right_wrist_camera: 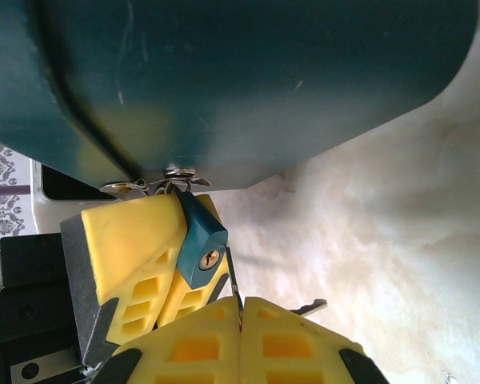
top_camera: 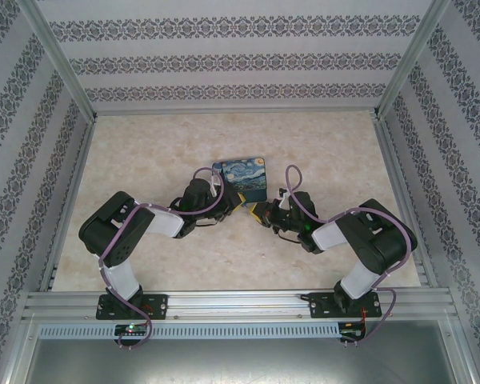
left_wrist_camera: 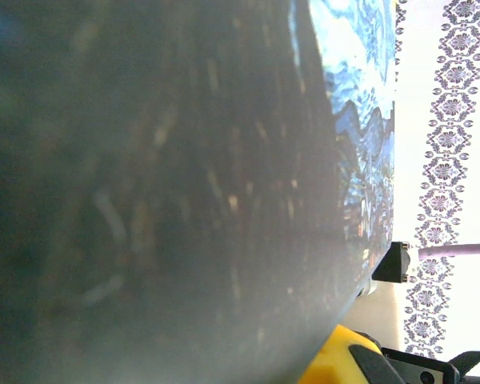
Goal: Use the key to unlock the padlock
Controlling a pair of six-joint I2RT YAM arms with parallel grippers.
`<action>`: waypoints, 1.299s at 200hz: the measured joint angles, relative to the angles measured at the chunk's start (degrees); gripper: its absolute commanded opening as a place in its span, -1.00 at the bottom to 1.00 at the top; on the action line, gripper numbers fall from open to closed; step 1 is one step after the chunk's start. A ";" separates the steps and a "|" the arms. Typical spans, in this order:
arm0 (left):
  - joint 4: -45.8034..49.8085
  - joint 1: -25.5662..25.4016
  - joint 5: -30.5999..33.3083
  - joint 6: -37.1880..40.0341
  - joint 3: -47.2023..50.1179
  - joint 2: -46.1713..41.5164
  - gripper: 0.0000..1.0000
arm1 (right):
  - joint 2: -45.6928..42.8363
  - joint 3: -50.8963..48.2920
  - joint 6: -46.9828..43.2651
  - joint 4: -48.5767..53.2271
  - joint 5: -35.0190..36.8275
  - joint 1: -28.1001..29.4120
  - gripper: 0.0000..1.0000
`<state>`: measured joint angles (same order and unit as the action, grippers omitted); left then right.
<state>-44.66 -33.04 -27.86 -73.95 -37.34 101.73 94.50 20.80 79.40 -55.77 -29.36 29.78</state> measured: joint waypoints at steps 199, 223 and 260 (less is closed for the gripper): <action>0.22 0.00 0.66 0.61 0.00 0.02 -1.00 | -1.86 -0.55 0.00 0.44 0.00 -0.02 -1.00; 0.00 0.00 0.70 0.37 0.00 0.02 -1.00 | -1.36 -0.52 0.02 -0.35 0.00 -0.02 -1.00; -0.61 -0.24 1.09 -1.14 0.00 0.09 -1.00 | 0.57 -0.26 0.85 -2.38 0.00 -0.04 -1.00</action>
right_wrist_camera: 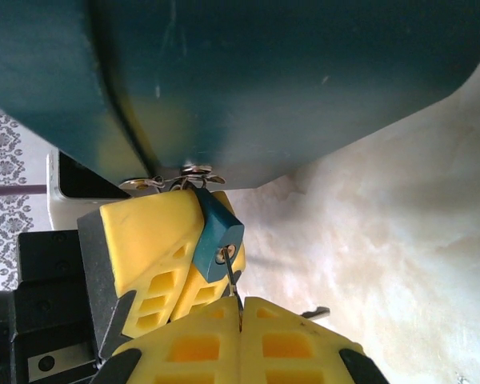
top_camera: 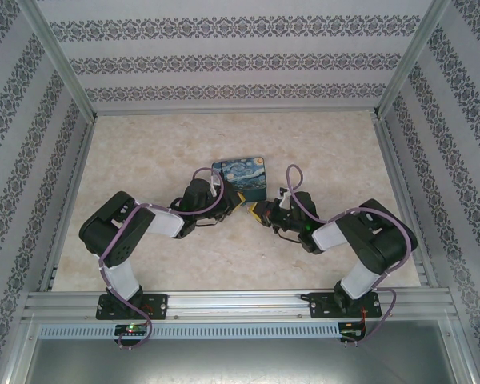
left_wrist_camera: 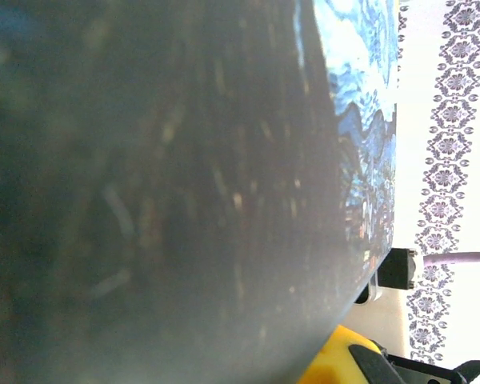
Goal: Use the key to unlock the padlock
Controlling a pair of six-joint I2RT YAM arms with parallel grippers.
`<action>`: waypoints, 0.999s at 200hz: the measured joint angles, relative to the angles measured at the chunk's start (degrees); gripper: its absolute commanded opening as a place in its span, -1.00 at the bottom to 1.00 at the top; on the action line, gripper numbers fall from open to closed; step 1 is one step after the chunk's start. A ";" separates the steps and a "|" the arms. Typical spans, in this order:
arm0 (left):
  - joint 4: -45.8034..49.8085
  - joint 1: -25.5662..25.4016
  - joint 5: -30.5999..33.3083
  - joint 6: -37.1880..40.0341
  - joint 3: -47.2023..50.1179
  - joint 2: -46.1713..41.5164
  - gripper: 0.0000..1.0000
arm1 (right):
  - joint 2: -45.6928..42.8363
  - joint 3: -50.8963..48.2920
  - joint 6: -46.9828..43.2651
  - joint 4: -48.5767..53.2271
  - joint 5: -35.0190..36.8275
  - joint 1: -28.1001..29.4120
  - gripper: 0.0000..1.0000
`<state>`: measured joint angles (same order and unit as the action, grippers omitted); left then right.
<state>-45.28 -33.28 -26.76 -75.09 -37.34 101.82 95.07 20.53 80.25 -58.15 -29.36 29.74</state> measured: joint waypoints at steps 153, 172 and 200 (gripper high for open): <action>-1.90 -0.37 0.68 -1.66 0.00 0.09 -1.00 | 7.34 0.00 6.69 -12.57 -1.90 -4.81 -1.00; -1.92 -0.37 0.96 -1.68 0.04 0.07 -1.00 | 7.65 0.00 6.93 -13.20 -0.79 -4.15 -1.00; -1.92 -0.37 2.19 -1.92 0.37 0.02 -1.00 | 7.89 -0.07 7.19 -13.73 1.86 -2.69 -1.00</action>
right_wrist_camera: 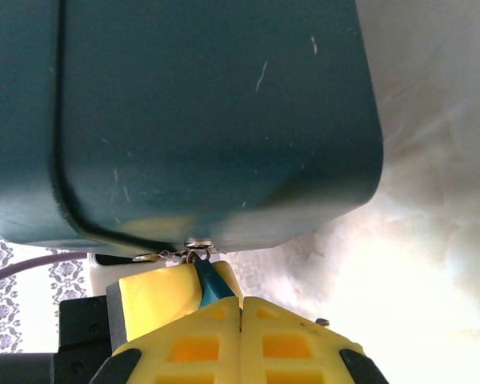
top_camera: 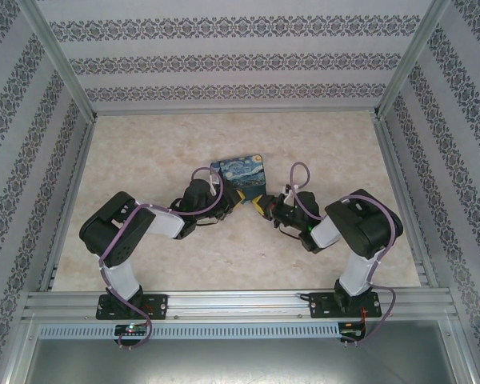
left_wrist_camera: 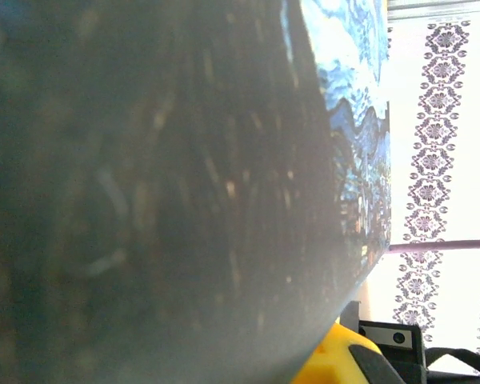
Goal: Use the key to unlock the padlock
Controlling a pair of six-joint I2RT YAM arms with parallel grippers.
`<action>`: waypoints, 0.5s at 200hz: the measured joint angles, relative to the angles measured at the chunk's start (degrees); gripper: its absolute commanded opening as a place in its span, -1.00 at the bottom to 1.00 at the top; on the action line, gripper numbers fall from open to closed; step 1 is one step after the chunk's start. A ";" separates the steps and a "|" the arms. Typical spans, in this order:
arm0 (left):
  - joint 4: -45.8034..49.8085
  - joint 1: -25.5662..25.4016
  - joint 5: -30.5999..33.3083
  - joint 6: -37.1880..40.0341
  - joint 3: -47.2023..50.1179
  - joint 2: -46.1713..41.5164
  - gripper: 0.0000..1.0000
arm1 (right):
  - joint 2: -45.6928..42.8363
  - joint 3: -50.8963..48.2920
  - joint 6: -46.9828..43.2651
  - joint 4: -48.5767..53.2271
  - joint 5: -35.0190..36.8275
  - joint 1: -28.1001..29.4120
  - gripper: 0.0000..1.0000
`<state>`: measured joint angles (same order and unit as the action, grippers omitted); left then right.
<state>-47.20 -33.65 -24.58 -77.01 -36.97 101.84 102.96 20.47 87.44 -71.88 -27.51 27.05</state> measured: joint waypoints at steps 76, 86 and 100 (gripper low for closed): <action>-0.83 -0.50 4.00 -2.01 0.55 0.00 -1.00 | 0.22 -0.26 2.16 -1.73 1.75 5.27 -1.00; -1.20 -0.79 4.09 -2.19 0.55 0.00 -1.00 | 0.22 -0.26 2.38 -1.97 1.75 5.49 -1.00; -1.66 -1.03 4.09 -2.45 0.55 0.00 -1.00 | 0.22 -0.26 2.47 -2.32 1.62 5.46 -1.00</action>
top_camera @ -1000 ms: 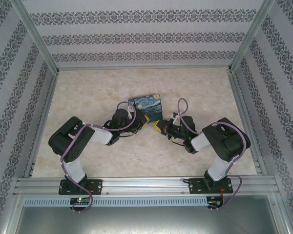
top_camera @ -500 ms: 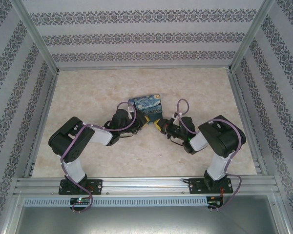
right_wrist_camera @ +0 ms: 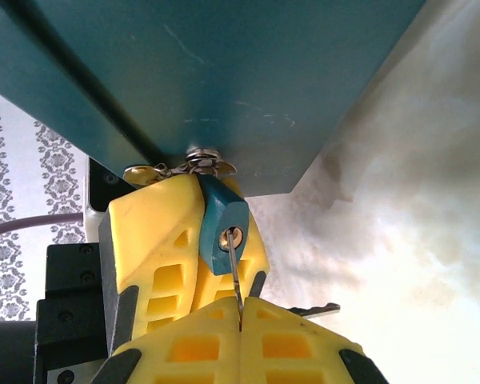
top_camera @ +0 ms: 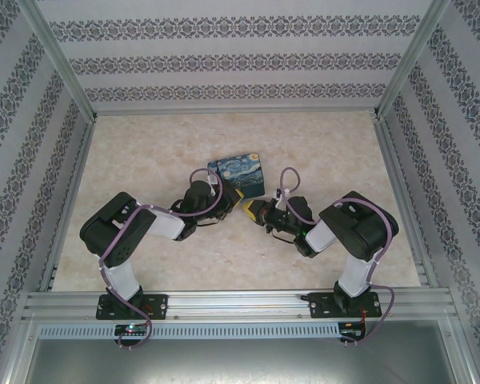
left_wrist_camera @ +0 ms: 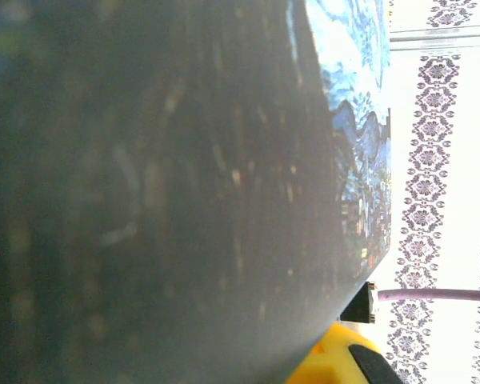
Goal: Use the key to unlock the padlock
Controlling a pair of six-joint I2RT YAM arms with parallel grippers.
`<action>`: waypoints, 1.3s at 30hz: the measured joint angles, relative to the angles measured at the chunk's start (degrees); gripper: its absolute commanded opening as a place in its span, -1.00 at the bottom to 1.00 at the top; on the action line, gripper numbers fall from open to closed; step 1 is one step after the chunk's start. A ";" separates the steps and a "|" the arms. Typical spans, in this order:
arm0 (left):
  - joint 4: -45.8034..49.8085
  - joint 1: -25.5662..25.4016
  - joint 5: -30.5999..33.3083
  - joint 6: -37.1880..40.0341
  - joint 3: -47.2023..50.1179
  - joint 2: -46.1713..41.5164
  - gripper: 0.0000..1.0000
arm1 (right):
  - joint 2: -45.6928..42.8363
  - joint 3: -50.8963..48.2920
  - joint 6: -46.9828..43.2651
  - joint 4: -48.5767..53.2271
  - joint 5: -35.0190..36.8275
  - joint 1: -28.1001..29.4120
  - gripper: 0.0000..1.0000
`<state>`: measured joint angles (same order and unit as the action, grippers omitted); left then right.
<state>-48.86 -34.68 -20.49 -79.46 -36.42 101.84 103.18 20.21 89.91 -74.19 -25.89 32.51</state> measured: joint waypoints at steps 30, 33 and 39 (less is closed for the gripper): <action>-0.72 -1.22 -1.77 -0.07 0.17 -0.98 -1.00 | -0.17 -2.40 -0.52 -2.32 -4.68 -6.80 -1.00; -0.42 -1.22 -1.97 0.35 0.15 -0.98 -1.00 | -1.09 -3.32 -2.08 -2.36 -7.91 -7.39 -1.00; 1.22 -0.98 -3.39 2.10 0.04 -0.96 -1.00 | -1.55 -3.89 -5.95 -2.58 -17.40 -9.97 -1.00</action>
<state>-47.64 -35.66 -23.88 -77.36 -36.38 100.88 101.62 16.32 83.96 -76.77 -43.29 22.55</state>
